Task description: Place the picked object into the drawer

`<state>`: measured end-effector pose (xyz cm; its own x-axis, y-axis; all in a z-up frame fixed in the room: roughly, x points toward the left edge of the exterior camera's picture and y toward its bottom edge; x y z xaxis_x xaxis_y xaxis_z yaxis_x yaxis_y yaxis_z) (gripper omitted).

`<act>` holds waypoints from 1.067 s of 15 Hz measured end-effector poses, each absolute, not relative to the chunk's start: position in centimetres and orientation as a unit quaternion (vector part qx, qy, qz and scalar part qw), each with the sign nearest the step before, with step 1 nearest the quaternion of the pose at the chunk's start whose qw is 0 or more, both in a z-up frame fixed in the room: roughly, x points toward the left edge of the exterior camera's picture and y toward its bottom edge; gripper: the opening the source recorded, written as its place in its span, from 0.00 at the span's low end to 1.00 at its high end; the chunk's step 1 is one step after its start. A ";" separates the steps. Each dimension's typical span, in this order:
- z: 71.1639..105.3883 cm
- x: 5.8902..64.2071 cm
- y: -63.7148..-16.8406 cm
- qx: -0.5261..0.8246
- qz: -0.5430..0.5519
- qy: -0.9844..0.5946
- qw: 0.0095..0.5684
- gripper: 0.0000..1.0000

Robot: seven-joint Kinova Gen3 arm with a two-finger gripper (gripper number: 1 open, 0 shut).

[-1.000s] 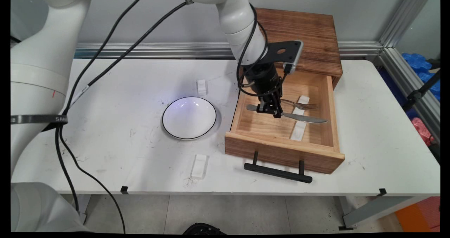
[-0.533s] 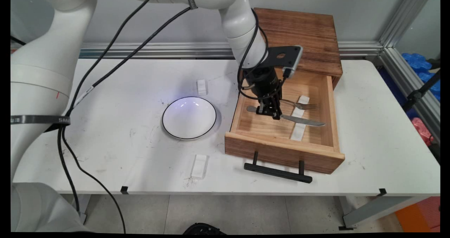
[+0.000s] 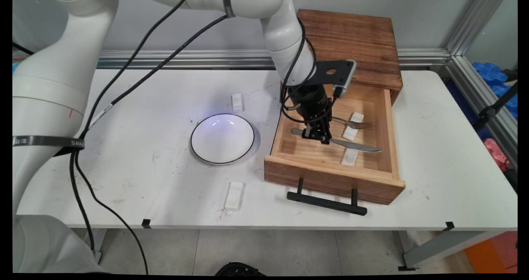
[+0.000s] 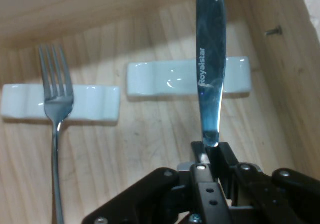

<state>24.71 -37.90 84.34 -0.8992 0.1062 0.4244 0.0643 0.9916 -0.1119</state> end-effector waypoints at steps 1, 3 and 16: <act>84.2 24.7 -37.9 -0.044 0.047 -0.973 0.220 0.00; 83.8 24.5 -38.1 -0.043 0.047 -0.974 0.219 0.00; 81.7 24.5 -38.3 -0.034 0.040 -0.976 0.213 0.00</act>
<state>24.47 -38.27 81.66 -0.9069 0.0826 0.4131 0.0488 0.9946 -0.0917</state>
